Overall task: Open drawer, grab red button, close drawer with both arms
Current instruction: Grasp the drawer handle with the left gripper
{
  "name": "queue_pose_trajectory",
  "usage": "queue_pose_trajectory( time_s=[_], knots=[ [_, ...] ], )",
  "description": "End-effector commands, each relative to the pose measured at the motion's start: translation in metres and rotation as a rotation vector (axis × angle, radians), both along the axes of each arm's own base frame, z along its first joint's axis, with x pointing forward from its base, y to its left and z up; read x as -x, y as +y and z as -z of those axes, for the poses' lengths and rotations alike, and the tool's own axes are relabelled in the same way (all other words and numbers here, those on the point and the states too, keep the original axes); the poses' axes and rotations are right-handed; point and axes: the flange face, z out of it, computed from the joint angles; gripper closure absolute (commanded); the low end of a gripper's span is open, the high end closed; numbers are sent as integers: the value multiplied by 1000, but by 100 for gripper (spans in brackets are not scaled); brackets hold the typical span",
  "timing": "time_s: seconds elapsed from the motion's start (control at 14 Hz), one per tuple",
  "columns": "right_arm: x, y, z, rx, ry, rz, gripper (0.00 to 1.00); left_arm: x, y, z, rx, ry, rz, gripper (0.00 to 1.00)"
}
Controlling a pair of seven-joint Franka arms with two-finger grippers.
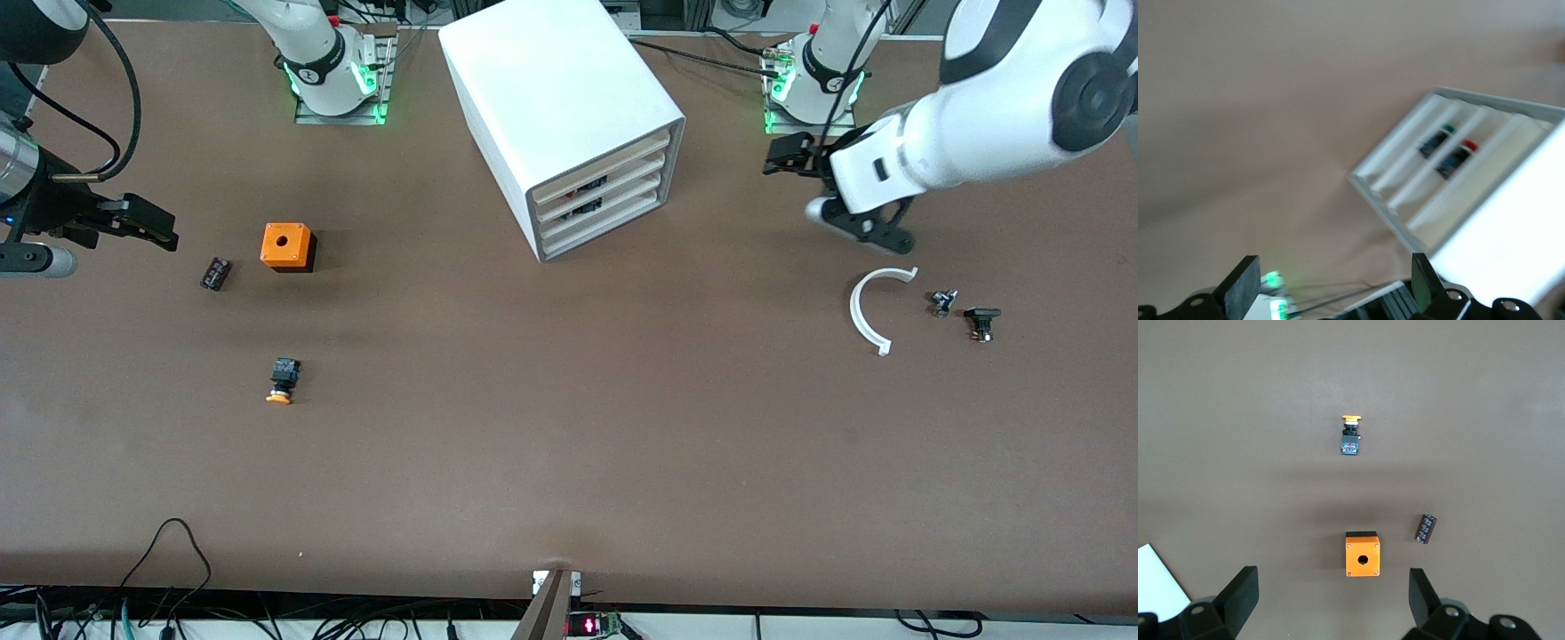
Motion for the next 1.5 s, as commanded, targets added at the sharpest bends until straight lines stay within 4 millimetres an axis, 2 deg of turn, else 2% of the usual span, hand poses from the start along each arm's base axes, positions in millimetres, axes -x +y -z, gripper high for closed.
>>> queue_pose_trajectory(
  time_s=[0.0,0.21,0.36,0.5,0.64,0.93,1.0,1.07,1.21,1.36,1.43],
  knots=[
    [-3,1,-6,4,-12,4,0,0,-35,41,139,48,23,0],
    [-4,1,-5,4,-9,4,0,15,-75,80,184,-28,51,0],
    [-4,3,-5,4,-9,2,0,19,-90,116,260,-99,109,0],
    [-4,1,-5,4,-9,5,0,23,-95,146,387,-73,110,0],
    [-4,1,-4,4,-7,5,0,29,-88,178,460,-32,93,0],
    [-4,3,-3,4,-7,2,0,69,-80,239,691,1,-19,1],
    [-4,3,-3,4,-7,2,0,79,-78,259,749,14,-38,2],
    [-4,2,-3,6,-8,2,0,84,-78,272,786,18,-45,9],
    [-4,3,-4,4,-11,4,0,91,-80,286,801,38,-52,15],
    [-4,2,-4,6,-11,4,0,96,-80,297,829,67,-42,17],
    [-4,2,-3,6,-9,5,0,99,-78,302,844,85,-44,21]
  ],
)
